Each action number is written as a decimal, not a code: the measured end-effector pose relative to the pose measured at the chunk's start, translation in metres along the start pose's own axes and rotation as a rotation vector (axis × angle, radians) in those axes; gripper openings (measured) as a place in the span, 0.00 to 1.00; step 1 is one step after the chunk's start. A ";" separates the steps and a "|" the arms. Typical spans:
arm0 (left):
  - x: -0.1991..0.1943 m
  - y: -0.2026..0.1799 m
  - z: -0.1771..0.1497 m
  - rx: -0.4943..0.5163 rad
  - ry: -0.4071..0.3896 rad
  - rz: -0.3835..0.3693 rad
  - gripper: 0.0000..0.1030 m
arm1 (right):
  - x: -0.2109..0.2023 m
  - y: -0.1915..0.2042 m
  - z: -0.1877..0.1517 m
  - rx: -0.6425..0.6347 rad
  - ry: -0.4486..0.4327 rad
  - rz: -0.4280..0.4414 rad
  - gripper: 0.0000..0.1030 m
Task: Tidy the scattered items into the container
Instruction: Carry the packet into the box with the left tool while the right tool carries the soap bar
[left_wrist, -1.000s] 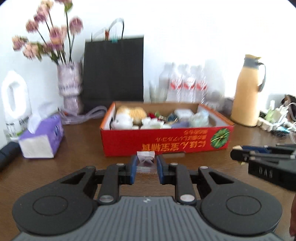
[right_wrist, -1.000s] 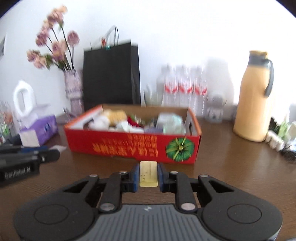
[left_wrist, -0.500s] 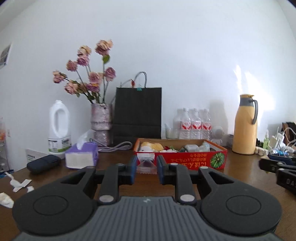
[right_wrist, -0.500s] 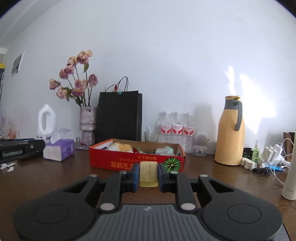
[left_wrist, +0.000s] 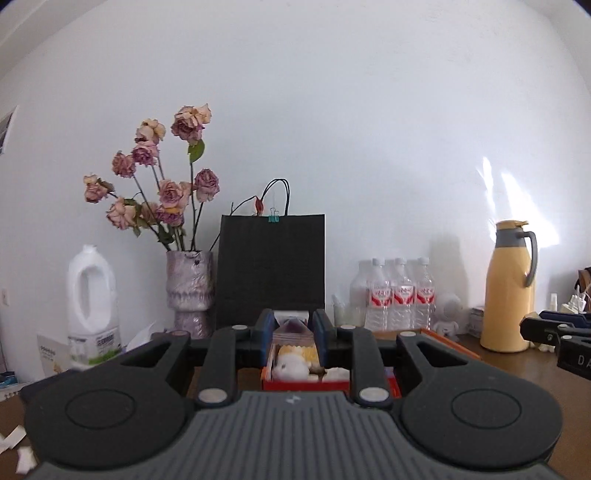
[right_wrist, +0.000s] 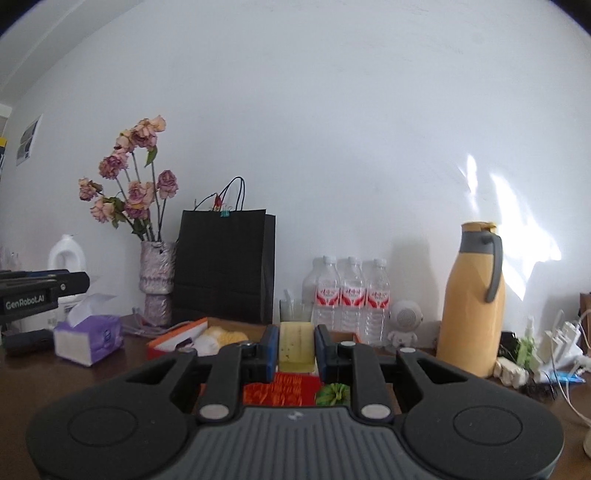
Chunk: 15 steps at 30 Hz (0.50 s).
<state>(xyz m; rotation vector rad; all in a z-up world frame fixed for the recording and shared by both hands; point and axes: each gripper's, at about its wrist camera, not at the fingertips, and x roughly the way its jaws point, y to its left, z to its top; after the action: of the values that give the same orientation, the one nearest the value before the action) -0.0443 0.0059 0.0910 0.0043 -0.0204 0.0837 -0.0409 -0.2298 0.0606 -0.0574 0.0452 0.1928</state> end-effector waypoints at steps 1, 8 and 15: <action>0.012 0.000 0.002 0.002 -0.003 0.002 0.23 | 0.013 -0.001 0.004 -0.001 -0.006 0.002 0.19; 0.086 -0.002 0.009 0.020 0.011 -0.010 0.23 | 0.091 -0.011 0.028 0.015 -0.032 -0.009 0.19; 0.175 0.013 0.051 -0.092 0.279 -0.157 0.23 | 0.155 -0.042 0.072 0.072 0.109 0.050 0.19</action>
<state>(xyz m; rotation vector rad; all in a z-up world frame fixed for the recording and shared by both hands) 0.1280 0.0329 0.1452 -0.0976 0.2542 -0.0746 0.1217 -0.2376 0.1270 0.0048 0.1625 0.2376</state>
